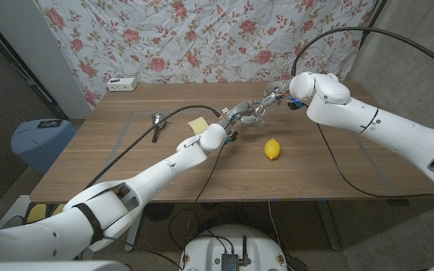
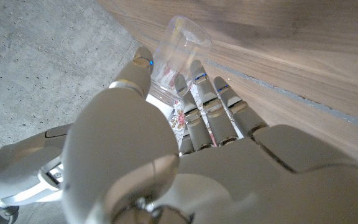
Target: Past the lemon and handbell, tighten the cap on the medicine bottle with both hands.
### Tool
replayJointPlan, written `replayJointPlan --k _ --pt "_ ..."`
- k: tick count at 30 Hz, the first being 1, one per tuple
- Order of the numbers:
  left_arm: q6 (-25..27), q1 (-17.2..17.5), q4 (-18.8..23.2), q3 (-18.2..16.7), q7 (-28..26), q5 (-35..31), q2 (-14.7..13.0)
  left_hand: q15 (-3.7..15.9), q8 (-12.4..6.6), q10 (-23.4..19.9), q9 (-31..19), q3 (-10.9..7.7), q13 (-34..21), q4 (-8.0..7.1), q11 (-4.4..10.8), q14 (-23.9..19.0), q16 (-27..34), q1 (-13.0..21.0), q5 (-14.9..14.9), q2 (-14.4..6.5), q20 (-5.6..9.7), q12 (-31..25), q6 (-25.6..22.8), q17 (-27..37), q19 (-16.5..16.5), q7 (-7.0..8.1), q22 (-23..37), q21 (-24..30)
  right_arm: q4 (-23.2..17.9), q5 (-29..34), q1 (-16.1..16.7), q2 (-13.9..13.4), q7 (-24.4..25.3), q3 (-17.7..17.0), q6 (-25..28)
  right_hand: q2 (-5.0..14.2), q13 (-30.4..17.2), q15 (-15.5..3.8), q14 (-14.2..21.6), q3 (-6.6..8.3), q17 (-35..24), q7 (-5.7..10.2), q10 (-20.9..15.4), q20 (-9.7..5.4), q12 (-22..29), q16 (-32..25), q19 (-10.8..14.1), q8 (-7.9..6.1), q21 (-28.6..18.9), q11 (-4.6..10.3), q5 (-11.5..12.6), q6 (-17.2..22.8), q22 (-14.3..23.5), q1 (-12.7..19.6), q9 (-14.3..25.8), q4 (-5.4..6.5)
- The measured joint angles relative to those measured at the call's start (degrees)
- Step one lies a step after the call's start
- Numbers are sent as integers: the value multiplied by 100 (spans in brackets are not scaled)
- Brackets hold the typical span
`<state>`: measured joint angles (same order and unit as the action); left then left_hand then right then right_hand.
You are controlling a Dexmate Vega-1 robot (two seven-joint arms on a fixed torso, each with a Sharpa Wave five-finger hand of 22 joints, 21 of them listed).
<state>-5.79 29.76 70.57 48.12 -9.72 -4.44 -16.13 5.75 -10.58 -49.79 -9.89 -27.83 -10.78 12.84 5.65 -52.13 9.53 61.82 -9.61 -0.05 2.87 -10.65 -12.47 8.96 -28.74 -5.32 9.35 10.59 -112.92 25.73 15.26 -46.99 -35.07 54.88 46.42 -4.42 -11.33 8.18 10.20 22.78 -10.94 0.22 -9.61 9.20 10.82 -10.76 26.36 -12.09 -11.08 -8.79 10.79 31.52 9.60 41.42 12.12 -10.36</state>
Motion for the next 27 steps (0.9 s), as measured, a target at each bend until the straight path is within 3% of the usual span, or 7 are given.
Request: replayJointPlan --k 12,18,27 --pt "-26 -53 -78 20 0 -4 33 0 0 0 0 0 1 0 0 0 -2 0 -18 0 0 -17 0 -5 0 0 0 0 25 216 13 43 -135 11 -97 -53 0 -93 94 70 23 190 -146 -101 67 -28 101 -129 0 102 -22 383 1 219 -1 24" --pt "-45 -54 -84 23 0 -4 34 0 0 0 0 0 -3 -1 0 0 -6 0 -18 0 0 -17 0 -4 0 0 0 0 12 322 68 64 -110 9 -99 -55 1 -134 135 86 29 171 -199 -131 67 -52 131 -173 0 153 -21 563 1 296 -1 8" --pt "-60 -54 -78 27 5 -9 27 0 0 0 0 1 -3 -1 0 0 -20 0 -17 0 0 -12 0 0 0 0 0 0 -34 407 165 86 -40 -33 -68 -47 1 -164 270 158 29 274 -332 -206 111 -72 205 -287 0 204 -21 836 1 440 -1 31"
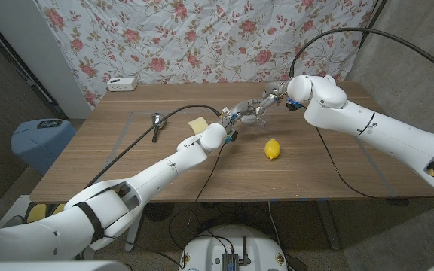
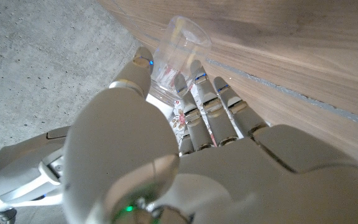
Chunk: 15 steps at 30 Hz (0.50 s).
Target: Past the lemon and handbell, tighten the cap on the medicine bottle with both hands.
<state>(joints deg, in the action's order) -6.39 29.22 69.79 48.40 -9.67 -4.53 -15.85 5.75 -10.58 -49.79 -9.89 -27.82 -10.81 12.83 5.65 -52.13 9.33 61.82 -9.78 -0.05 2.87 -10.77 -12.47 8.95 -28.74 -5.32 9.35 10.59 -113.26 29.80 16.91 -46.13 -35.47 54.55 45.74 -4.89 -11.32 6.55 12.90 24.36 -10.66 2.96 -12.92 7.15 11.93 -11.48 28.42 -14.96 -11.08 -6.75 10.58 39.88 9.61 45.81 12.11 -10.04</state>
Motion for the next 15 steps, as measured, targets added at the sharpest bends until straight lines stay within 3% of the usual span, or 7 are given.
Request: replayJointPlan --k 5,15 --pt "-1 15 34 0 2 -6 -11 0 0 0 0 0 0 0 0 0 22 -14 1 -14 -32 1 0 1 32 0 0 0 -31 32 56 6 45 -29 33 3 0 -20 19 23 -5 74 -40 -36 0 0 37 -43 0 40 0 211 0 30 30 23" --pt "26 60 113 0 0 -13 -40 0 0 0 0 0 1 0 0 0 21 -14 12 -13 -31 12 0 0 32 0 0 0 -61 76 131 23 120 -69 64 24 0 -72 134 63 -15 26 -163 -127 0 -47 128 -153 0 39 0 508 0 50 25 64"
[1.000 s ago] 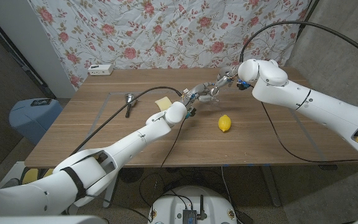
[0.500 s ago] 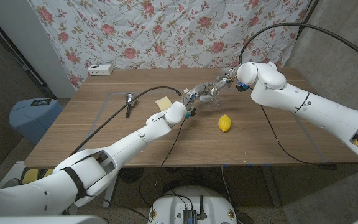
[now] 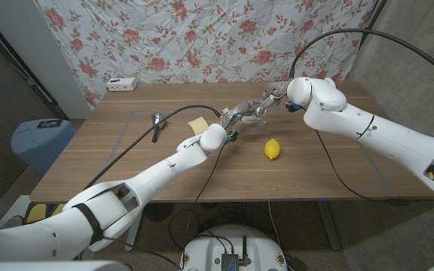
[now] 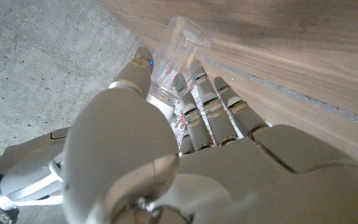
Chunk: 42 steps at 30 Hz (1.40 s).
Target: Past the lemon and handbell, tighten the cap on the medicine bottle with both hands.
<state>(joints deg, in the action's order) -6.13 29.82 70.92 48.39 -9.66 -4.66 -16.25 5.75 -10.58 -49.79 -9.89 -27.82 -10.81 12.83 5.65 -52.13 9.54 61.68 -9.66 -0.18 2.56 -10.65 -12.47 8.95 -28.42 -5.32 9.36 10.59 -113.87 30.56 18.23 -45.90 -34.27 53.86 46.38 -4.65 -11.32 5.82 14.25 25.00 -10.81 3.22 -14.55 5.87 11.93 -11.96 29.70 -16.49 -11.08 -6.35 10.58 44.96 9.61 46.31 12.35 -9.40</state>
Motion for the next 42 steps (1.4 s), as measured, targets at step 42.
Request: replayJointPlan --k 42 --pt "52 43 76 -4 -22 -17 0 21 0 0 0 1 2 -2 0 -21 0 -21 -13 24 0 -12 -11 0 0 73 0 0 49 -66 341 44 631 -200 12 196 13 -308 451 -122 -41 -144 -604 -223 88 -103 305 -202 -61 195 -38 926 15 -353 -33 214"
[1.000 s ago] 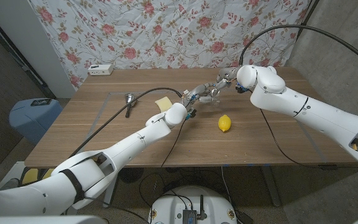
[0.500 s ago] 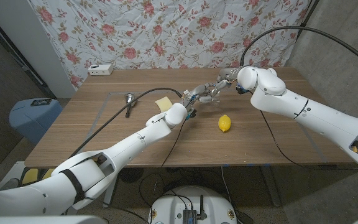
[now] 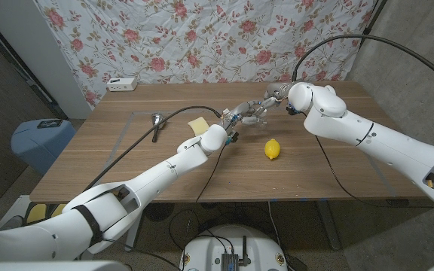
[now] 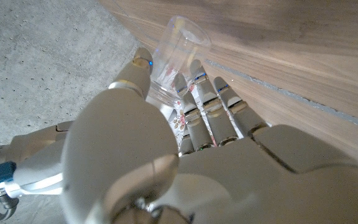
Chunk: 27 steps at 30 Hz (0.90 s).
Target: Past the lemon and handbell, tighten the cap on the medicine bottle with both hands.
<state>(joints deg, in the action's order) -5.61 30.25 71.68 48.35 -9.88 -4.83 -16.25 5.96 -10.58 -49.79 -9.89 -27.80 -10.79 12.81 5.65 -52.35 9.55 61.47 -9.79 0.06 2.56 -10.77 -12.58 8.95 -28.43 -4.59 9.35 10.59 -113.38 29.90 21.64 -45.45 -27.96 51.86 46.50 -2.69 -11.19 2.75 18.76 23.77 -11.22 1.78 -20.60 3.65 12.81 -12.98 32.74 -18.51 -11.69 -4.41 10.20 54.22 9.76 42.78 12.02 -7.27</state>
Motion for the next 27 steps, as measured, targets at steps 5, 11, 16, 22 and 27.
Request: replayJointPlan --k 5,11,16,22,27 --pt "-1 0 4 0 8 -1 -5 0 0 0 0 6 0 -6 0 0 0 1 1 0 0 -5 0 -1 0 0 0 0 -6 3 26 13 73 0 46 16 0 -62 123 -24 4 -76 -175 -27 33 -45 88 -56 0 52 -2 171 0 -61 -17 24" --pt "-16 0 5 0 11 0 -7 0 0 10 0 6 1 -6 10 0 -1 1 1 0 0 -5 0 -4 0 0 0 0 -23 29 53 33 140 25 84 41 0 -121 244 -48 3 -169 -319 -54 55 -45 197 -87 0 90 -7 342 0 -132 -33 0" --pt "-21 5 8 -2 11 0 -11 0 0 10 0 6 1 -6 10 0 -2 1 1 0 0 -5 -31 -3 0 30 0 0 -25 79 63 54 217 57 144 44 28 -152 274 -87 3 -245 -430 -47 55 -45 252 -123 0 102 -22 420 0 -135 -34 -8" --pt "-22 21 20 -11 8 3 -19 0 0 10 0 -16 1 6 10 0 -4 2 -20 1 0 -4 -31 -1 0 30 0 0 -11 112 76 87 284 82 205 43 28 -184 347 -111 3 -270 -548 -99 70 -45 304 -146 0 139 -23 569 0 -223 -67 16" --pt "-21 28 24 -22 -4 4 -23 0 0 10 0 -26 1 12 10 0 -7 23 -20 22 0 -2 -30 0 0 29 0 0 28 136 93 130 393 100 243 31 27 -221 453 -149 3 -310 -738 -119 97 -73 385 -211 -43 164 -25 853 0 -303 -84 -6"
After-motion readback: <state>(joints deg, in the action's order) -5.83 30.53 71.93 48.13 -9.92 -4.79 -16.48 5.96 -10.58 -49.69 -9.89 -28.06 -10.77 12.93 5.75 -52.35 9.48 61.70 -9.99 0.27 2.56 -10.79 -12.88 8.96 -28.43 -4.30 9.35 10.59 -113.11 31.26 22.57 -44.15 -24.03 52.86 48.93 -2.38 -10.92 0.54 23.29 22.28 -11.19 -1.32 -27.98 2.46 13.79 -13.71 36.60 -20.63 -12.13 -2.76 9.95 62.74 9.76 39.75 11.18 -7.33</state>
